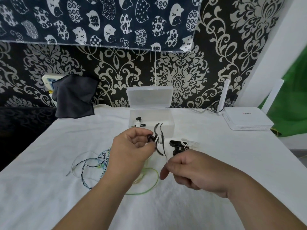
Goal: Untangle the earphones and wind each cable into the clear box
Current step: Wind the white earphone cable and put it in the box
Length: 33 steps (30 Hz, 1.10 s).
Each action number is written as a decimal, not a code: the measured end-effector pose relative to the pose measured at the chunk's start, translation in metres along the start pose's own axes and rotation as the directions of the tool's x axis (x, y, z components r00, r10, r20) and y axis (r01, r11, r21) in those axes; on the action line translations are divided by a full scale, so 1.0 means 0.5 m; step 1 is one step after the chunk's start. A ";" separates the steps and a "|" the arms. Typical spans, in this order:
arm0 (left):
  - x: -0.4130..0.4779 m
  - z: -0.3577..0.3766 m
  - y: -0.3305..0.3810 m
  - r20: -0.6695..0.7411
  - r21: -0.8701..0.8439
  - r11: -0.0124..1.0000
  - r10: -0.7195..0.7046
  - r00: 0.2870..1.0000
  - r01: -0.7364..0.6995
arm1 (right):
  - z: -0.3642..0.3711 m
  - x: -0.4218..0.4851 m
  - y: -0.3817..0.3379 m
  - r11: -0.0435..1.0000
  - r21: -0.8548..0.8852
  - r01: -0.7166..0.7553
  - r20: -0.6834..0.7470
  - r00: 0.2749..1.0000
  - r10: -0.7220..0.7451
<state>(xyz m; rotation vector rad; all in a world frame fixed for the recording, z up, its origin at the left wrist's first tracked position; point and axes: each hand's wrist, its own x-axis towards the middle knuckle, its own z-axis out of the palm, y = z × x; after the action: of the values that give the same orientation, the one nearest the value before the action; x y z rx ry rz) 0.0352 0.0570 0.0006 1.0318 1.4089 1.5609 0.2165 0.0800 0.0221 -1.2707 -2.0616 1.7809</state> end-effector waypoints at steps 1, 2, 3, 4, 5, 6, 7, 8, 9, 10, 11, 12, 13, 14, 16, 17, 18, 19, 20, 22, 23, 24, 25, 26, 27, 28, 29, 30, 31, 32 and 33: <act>0.000 0.000 0.000 -0.011 0.021 1.000 0.002 1.000 -0.002 | -0.001 -0.001 -0.001 1.000 0.011 0.013 0.012 1.000 -0.013; -0.001 0.001 0.001 -0.012 0.057 0.998 0.012 1.000 -0.011 | -0.002 -0.003 -0.003 0.999 0.028 0.027 0.019 0.999 -0.028; -0.003 0.002 0.002 -0.011 0.112 0.993 0.028 1.000 -0.027 | -0.004 -0.005 -0.005 0.998 0.044 0.043 0.024 0.999 -0.044; -0.006 0.003 0.004 -0.007 0.180 0.983 0.050 0.999 -0.048 | -0.007 -0.007 -0.007 0.997 0.054 0.061 0.021 0.998 -0.062; -0.009 0.004 0.006 0.004 0.258 0.963 0.079 0.997 -0.077 | -0.009 -0.008 -0.010 0.995 0.058 0.078 0.005 0.997 -0.078; -0.012 0.005 0.007 0.022 0.342 0.933 0.113 0.993 -0.114 | -0.010 -0.009 -0.011 0.994 0.059 0.094 -0.026 0.995 -0.093; -0.016 0.006 0.008 0.048 0.422 0.893 0.149 0.988 -0.155 | -0.011 -0.009 -0.013 0.993 0.056 0.106 -0.069 0.992 -0.102; -0.020 0.008 0.009 0.076 0.485 0.854 0.176 0.981 -0.191 | -0.012 -0.008 -0.013 0.992 0.044 0.117 -0.126 0.986 -0.110; -0.023 0.009 0.010 0.100 0.525 0.823 0.193 0.976 -0.217 | -0.012 -0.006 -0.012 0.992 0.013 0.127 -0.196 0.973 -0.122; -0.025 0.010 0.010 0.121 0.546 0.804 0.203 0.972 -0.236 | -0.013 -0.004 -0.010 0.990 -0.043 0.135 -0.272 0.952 -0.142; -0.025 0.010 0.009 0.139 0.562 0.788 0.210 0.968 -0.251 | -0.015 -0.001 -0.007 0.985 -0.109 0.135 -0.346 0.924 -0.165; -0.024 0.009 0.009 0.159 0.580 0.770 0.213 0.964 -0.266 | -0.017 0.001 -0.005 0.979 -0.159 0.130 -0.411 0.893 -0.185; -0.023 0.009 0.010 0.179 0.597 0.751 0.215 0.960 -0.280 | -0.020 0.002 -0.003 0.974 -0.185 0.128 -0.457 0.866 -0.201; -0.023 0.009 0.010 0.196 0.607 0.739 0.217 0.956 -0.292 | -0.021 0.001 -0.002 0.972 -0.192 0.138 -0.483 0.848 -0.216; -0.023 0.009 0.012 0.223 0.620 0.720 0.219 0.950 -0.312 | -0.022 -0.001 -0.004 0.962 -0.213 0.170 -0.499 0.828 -0.257; -0.025 0.009 0.012 0.235 0.632 0.705 0.220 0.947 -0.321 | -0.022 -0.002 -0.006 0.956 -0.230 0.184 -0.510 0.813 -0.280; -0.027 0.009 0.011 0.252 0.644 0.689 0.220 0.942 -0.333 | -0.024 -0.002 -0.007 0.952 -0.235 0.197 -0.535 0.791 -0.296; -0.028 0.009 0.009 0.272 0.648 0.678 0.218 0.937 -0.346 | -0.027 -0.003 -0.008 0.952 -0.224 0.211 -0.566 0.766 -0.303; -0.028 0.008 0.006 0.289 0.640 0.682 0.212 0.934 -0.353 | -0.031 -0.002 -0.008 0.954 -0.200 0.225 -0.596 0.744 -0.300; -0.029 0.007 0.002 0.298 0.604 0.723 0.187 0.936 -0.336 | -0.040 0.001 -0.006 0.958 -0.136 0.254 -0.636 0.719 -0.281; -0.028 0.007 0.002 0.299 0.583 0.746 0.172 0.939 -0.322 | -0.042 0.004 -0.002 0.957 -0.094 0.273 -0.649 0.713 -0.267; -0.027 0.008 0.002 0.302 0.561 0.768 0.156 0.940 -0.308 | -0.043 0.005 0.000 0.955 -0.054 0.291 -0.659 0.708 -0.253; -0.026 0.008 0.003 0.307 0.534 0.793 0.140 0.941 -0.292 | -0.044 0.007 0.003 0.952 -0.025 0.304 -0.669 0.702 -0.242; -0.026 0.009 0.006 0.315 0.499 0.822 0.121 0.941 -0.273 | -0.044 0.009 0.006 0.950 -0.008 0.312 -0.682 0.693 -0.233; -0.026 0.009 0.009 0.326 0.465 0.848 0.102 0.940 -0.253 | -0.043 0.010 0.007 0.949 0.003 0.316 -0.695 0.683 -0.225; -0.027 0.011 0.012 0.341 0.436 0.868 0.084 0.936 -0.237 | -0.043 0.011 0.008 0.948 0.015 0.319 -0.706 0.675 -0.216; -0.028 0.012 0.015 0.356 0.417 0.881 0.068 0.932 -0.224 | -0.042 0.012 0.009 0.948 0.027 0.319 -0.712 0.671 -0.206; -0.029 0.013 0.017 0.370 0.399 0.892 0.053 0.928 -0.211 | -0.042 0.013 0.010 0.948 0.037 0.316 -0.716 0.671 -0.195; -0.031 0.014 0.018 0.379 0.377 0.905 0.041 0.924 -0.195 | -0.041 0.014 0.011 0.949 0.047 0.311 -0.717 0.672 -0.184; -0.031 0.014 0.019 0.385 0.347 0.922 0.030 0.923 -0.175 | -0.040 0.017 0.012 0.950 0.060 0.306 -0.718 0.675 -0.171; -0.031 0.014 0.019 0.388 0.314 0.937 0.022 0.922 -0.154 | -0.039 0.018 0.012 0.951 0.075 0.300 -0.720 0.676 -0.156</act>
<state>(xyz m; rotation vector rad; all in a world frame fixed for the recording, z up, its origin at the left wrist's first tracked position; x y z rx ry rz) 0.0472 0.0446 0.0096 1.5340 1.3927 1.1133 0.2254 0.1003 0.0188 -1.2885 -1.4786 1.0763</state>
